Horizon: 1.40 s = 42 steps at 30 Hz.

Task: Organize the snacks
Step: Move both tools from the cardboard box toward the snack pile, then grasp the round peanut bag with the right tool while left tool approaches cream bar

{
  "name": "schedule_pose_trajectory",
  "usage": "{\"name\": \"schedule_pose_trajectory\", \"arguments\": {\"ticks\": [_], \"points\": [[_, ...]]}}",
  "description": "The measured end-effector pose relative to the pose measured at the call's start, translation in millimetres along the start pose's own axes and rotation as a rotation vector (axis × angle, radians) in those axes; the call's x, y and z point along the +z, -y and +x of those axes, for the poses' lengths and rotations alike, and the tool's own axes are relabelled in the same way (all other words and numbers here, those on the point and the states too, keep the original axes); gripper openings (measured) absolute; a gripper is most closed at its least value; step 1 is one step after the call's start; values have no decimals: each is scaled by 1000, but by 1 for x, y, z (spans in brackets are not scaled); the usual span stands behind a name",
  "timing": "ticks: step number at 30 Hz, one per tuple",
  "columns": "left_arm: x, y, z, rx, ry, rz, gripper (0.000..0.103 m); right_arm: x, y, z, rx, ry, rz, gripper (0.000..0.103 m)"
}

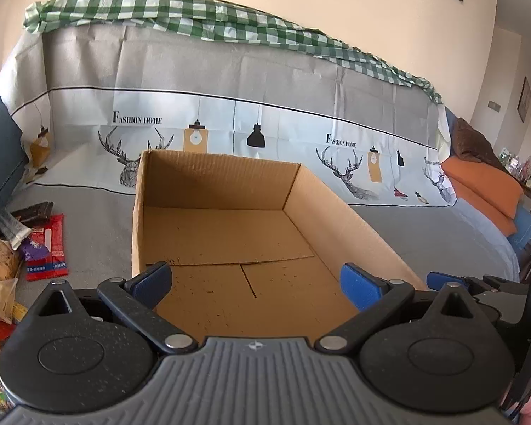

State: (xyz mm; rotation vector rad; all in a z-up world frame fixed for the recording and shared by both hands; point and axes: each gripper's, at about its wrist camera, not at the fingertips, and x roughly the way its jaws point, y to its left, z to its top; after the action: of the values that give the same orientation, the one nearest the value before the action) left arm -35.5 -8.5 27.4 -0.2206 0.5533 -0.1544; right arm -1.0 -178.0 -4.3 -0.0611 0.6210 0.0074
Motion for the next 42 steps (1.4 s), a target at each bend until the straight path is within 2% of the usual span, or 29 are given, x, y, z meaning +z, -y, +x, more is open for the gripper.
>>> {"name": "schedule_pose_trajectory", "arguments": {"ticks": [6,9,12,14,16,18,19,21,23,27,29,30,33,35,38,40,42], "points": [[4,-10,-3,-19,-6,-33,101,4,-8,-7,20,27,3,77],[6,-16,-7,-15,7,-38,96,7,-18,-11,36,46,-3,77],[10,-26,-13,-11,19,-68,80,11,-32,-15,55,68,-10,76],[12,-33,-16,-7,14,-91,62,14,-42,-19,73,89,-14,75],[15,-42,-18,1,-1,-111,50,17,-53,-23,100,109,-17,68],[20,-55,-22,0,-16,-137,42,21,-64,-26,135,126,-13,56],[22,-64,-23,-4,-25,-153,37,23,-70,-27,157,133,-11,53],[32,-83,-23,-24,-59,-191,37,26,-81,-30,194,146,-8,46],[44,-102,-21,-58,-97,-190,37,29,-94,-32,235,158,-8,45],[66,-141,-18,-90,-124,-85,37,32,-124,-37,313,174,-27,44],[67,-163,-18,-92,-111,-79,37,32,-139,-40,361,185,-50,45],[64,-174,-18,-87,-104,-96,37,32,-147,-43,382,192,-63,45],[55,-210,-14,-89,-132,-271,37,30,-170,-49,463,208,-118,45],[58,-223,-18,-71,-115,-308,37,27,-187,-53,507,220,-165,45],[59,-237,-18,-60,-131,-371,37,21,-210,-54,570,203,-221,45],[60,-244,-17,-50,-140,-398,37,16,-224,-53,606,179,-252,48],[61,-250,-17,-45,-145,-418,37,11,-236,-50,639,152,-280,55]]}}
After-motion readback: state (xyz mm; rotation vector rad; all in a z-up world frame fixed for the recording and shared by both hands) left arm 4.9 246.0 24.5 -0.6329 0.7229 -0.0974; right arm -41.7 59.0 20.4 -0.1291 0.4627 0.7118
